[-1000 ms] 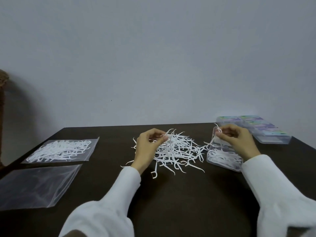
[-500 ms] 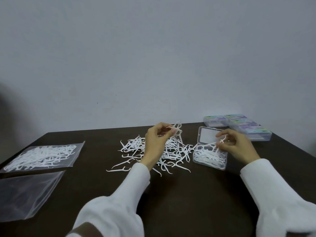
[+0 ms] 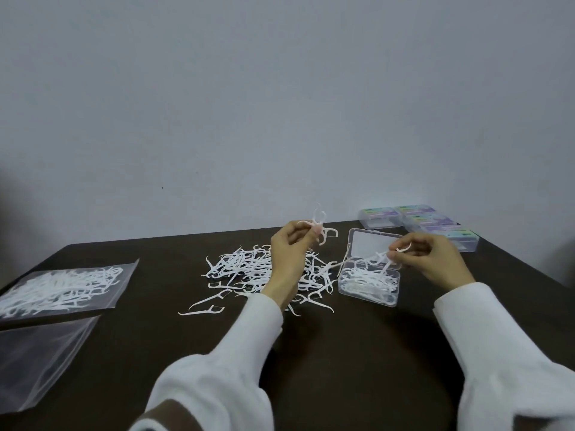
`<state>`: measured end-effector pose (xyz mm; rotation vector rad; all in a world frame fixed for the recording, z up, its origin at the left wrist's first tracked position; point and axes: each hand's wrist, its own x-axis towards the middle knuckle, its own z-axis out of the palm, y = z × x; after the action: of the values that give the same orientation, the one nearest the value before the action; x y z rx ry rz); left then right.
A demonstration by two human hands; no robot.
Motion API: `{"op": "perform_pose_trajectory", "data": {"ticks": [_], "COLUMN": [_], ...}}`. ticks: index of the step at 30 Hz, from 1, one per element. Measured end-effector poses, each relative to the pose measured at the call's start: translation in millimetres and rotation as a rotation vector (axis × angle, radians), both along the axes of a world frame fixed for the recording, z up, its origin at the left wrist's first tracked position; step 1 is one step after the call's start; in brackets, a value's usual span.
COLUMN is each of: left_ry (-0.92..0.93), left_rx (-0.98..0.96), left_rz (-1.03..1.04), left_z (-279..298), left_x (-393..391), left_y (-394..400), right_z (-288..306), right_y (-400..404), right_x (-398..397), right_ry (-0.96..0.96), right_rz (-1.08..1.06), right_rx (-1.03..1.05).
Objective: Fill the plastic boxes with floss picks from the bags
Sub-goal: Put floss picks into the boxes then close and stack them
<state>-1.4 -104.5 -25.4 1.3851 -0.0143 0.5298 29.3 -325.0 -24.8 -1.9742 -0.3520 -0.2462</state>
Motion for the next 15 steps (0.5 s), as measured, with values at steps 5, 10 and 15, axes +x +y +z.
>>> {"op": "perform_pose_trajectory", "data": {"ticks": [5, 10, 15], "left_ry": [0.037, 0.064, 0.078], "left_rx": [-0.019, 0.029, 0.126], "left_rz": [-0.014, -0.052, -0.083], "left_z": [-3, -9, -15], "left_x": [4, 6, 9], "left_y": [-6, -17, -29], "right_z": [2, 1, 0], "right_y": [-6, -7, -10], "right_x": [0, 1, 5], "right_ry": [-0.012, -0.04, -0.051], "right_rz": [-0.01, -0.016, -0.068], "right_rx": [-0.007, 0.042, 0.1]}}
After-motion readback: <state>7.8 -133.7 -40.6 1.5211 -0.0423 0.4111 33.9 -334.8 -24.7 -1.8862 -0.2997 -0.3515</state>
